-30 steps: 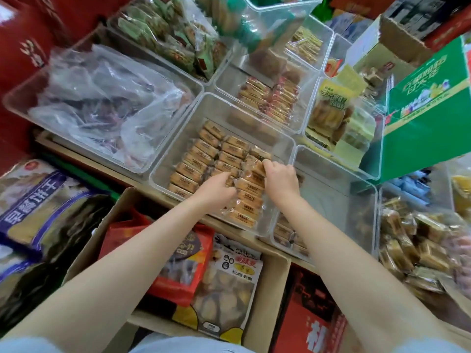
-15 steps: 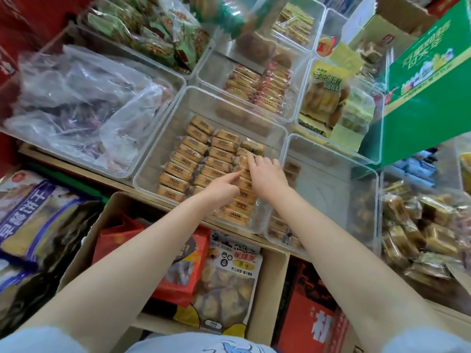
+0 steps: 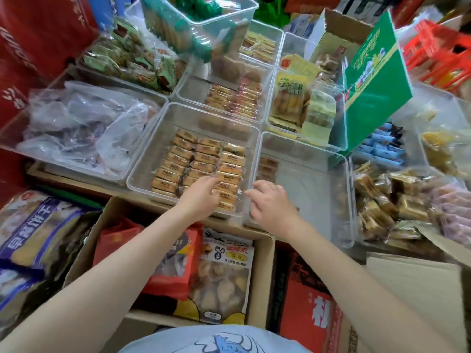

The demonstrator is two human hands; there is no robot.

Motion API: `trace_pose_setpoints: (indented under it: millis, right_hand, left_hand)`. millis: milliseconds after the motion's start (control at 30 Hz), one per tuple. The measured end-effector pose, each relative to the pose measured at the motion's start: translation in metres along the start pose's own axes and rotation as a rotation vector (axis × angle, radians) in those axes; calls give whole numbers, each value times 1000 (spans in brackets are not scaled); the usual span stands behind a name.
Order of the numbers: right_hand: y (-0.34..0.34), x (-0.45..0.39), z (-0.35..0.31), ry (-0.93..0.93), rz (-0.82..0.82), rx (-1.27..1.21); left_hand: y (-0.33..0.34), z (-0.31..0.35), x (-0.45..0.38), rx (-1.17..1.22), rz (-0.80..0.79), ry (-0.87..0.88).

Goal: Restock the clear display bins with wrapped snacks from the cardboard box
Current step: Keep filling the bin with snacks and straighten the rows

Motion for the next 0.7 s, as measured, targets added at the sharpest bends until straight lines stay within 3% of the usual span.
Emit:
trace_pose_setpoints:
  millis: [133,267,400,567,700]
  right_hand:
    - [-34,95,33,88,185,-273]
    - [-81,199,89,231,441,-255]
    - [-100,298,155,424,507,-228]
    - [-56,378,234,658,292,-242]
    - [4,396,274,631,2,-195]
  left_hand:
    - [41,50,55,56,21,118]
    - [122,112,99,129,-151,213]
    - [215,178,138,197,-332,280]
    - [311,234,170,380,-474,268]
    - [350,242,172,509,-398,217]
Point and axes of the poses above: each hand's wrist, its own x-axis away from the middle knuckle, its own y-axis out of the palm, z = x × y, the point moved 3 cm from there along -x, towards the middle knuckle, and after that the axes turned 8 degrees about x, right-handed, at the moved point
